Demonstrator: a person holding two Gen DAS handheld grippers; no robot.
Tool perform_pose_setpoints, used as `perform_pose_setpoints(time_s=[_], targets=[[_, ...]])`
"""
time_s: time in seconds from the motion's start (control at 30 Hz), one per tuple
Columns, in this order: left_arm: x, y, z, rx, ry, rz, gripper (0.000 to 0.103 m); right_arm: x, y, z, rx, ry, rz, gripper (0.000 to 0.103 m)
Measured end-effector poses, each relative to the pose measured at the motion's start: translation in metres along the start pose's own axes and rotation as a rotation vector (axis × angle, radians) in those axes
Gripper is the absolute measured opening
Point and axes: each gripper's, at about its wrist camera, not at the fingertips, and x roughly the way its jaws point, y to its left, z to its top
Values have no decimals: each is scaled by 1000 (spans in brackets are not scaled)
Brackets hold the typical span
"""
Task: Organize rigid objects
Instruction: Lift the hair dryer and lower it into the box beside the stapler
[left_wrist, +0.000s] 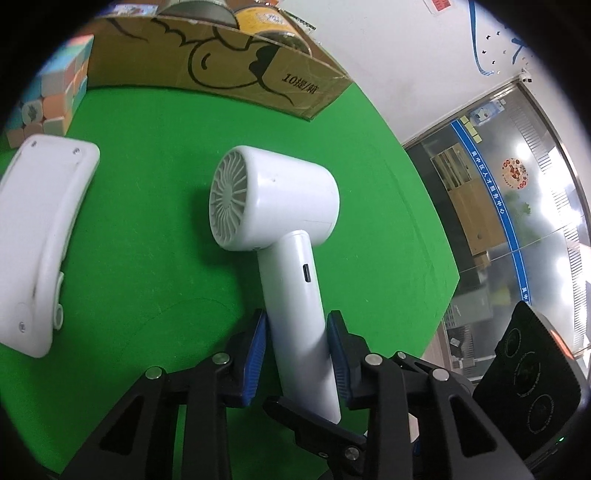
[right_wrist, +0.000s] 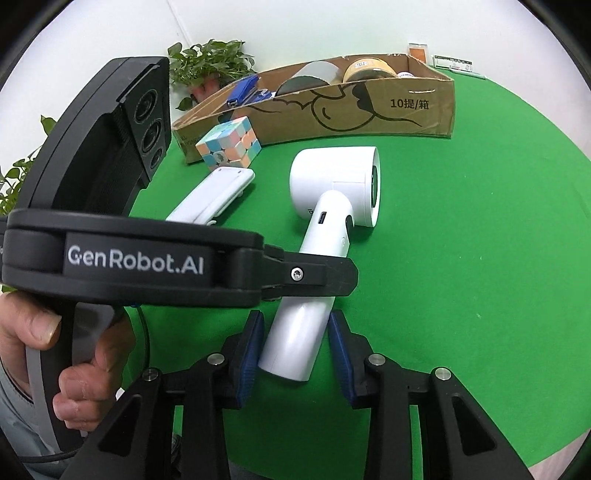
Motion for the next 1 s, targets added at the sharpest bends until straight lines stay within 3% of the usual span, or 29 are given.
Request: perform_pose_setpoints(time_s=[0.2, 0.4, 0.67, 1.0], targets=[[-26, -12, 9, 35, -88, 27, 31, -17, 13, 12, -51, -79, 9, 34], [-71, -14, 33, 67, -206, 62, 31, -28, 32, 47, -125, -159, 44, 34], [-118, 1, 80, 74, -308, 98, 31, -23, 63, 115, -208, -238, 91, 34], [-151, 29, 165, 76, -333, 125, 31, 14, 76, 219, -230, -231, 130, 35]])
